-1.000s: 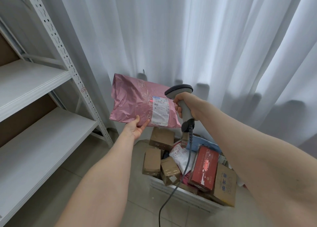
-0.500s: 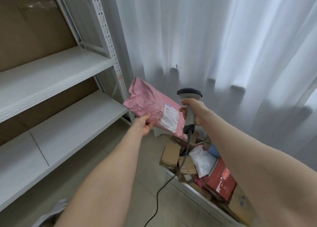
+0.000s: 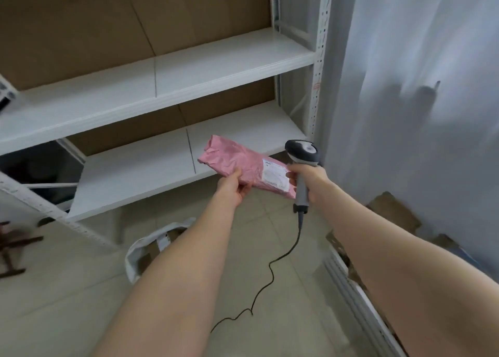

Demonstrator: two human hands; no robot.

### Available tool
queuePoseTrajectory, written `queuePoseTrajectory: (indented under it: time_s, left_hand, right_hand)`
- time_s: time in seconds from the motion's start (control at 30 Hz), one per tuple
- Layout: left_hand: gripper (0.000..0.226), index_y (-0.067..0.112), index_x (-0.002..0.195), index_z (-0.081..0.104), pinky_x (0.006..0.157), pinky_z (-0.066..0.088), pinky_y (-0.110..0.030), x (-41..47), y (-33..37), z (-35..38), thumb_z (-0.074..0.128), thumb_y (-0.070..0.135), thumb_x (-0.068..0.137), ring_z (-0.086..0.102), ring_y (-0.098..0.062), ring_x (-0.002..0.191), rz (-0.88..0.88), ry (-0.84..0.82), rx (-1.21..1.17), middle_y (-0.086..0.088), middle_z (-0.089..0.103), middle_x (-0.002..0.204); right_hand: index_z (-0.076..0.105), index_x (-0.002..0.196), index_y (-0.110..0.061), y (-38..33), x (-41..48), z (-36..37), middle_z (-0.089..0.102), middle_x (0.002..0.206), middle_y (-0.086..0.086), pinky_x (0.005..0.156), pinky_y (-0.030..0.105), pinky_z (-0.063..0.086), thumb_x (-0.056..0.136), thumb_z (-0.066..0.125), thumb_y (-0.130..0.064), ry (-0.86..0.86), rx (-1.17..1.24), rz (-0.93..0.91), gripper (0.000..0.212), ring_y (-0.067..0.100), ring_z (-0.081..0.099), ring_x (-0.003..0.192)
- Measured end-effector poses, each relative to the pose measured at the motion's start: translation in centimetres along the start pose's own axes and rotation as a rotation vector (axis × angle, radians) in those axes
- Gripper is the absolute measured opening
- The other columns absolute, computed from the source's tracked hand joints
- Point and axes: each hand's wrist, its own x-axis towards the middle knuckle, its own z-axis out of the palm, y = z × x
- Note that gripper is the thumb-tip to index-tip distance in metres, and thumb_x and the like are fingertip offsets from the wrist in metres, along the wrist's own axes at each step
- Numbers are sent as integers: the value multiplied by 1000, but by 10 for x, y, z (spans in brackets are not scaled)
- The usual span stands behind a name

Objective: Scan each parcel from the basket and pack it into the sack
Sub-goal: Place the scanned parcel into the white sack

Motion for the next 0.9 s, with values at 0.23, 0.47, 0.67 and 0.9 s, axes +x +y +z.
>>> queuePoseTrajectory:
  time_s: [0.23, 0.47, 0.67, 0.9]
  left_hand:
    - [1, 7, 94, 55, 41, 51, -20, 19, 36, -138, 56, 7, 94, 53, -17, 63, 15, 168, -118, -9, 58, 78]
    - [20, -1, 116, 53, 85, 51, -37, 76, 64, -284, 49, 0, 96, 58, -28, 85, -22, 260, -239, -19, 57, 93]
    - [37, -3, 132, 47, 81, 52, -44, 162, 84, -385, 50, -2, 95, 57, -36, 113, -114, 380, -306, -25, 55, 129]
    - [37, -1, 133, 44, 83, 48, -41, 270, 44, -462, 45, -5, 96, 57, -36, 115, -122, 442, -371, -19, 61, 118]
  right_hand:
    - [62, 91, -2, 53, 4, 140, 62, 78, 9, 62, 28, 47, 84, 70, 0, -172, -106, 8, 11, 18, 56, 66]
    - [61, 77, -5, 135, 25, 283, 57, 71, 6, 61, 27, 45, 84, 72, -2, -236, -203, 126, 13, 15, 52, 62]
    - [67, 103, 3, 202, 72, 390, 68, 104, 24, 96, 50, 51, 81, 77, -11, -192, -218, 222, 28, 36, 65, 96]
    - [59, 73, -14, 310, 150, 450, 57, 70, 4, 74, 38, 49, 81, 75, -8, -148, -262, 264, 19, 19, 55, 65]
